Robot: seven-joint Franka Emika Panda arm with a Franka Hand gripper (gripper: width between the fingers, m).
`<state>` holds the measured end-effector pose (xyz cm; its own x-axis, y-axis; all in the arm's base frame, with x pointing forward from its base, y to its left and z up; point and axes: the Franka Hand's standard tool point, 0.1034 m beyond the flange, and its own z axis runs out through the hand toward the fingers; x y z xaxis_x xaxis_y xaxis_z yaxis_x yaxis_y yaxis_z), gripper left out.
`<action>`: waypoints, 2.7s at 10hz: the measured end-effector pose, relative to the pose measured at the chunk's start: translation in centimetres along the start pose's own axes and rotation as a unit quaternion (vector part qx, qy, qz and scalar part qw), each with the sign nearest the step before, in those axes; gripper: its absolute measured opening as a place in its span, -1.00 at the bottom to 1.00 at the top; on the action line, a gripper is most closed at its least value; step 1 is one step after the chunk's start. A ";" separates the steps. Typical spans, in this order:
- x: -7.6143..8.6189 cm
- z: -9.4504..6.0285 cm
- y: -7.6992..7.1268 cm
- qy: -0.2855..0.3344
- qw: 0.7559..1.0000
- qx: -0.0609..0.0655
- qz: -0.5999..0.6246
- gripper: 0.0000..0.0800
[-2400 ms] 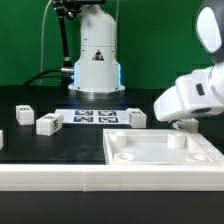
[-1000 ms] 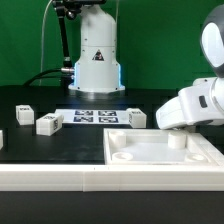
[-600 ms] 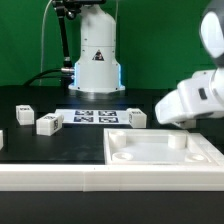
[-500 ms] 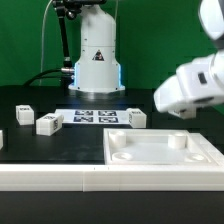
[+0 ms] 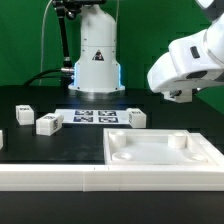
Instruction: Assemble one leg
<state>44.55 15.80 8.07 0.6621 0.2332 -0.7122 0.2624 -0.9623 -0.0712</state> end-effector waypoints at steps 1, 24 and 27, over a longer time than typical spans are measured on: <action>0.3 -0.6 0.2 0.038 0.999 -0.001 -0.004 -0.27; 7.3 -14.9 8.0 0.586 0.810 -0.025 0.008 -0.27; 7.3 -14.8 8.0 0.585 0.810 -0.025 0.008 -0.27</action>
Offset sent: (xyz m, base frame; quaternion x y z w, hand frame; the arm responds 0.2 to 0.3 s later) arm 0.0433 -0.0155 0.0431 0.0000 0.1767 -0.0470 0.9831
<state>61.83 11.90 12.63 0.8700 0.2222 0.4401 0.2567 -0.9663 -0.0195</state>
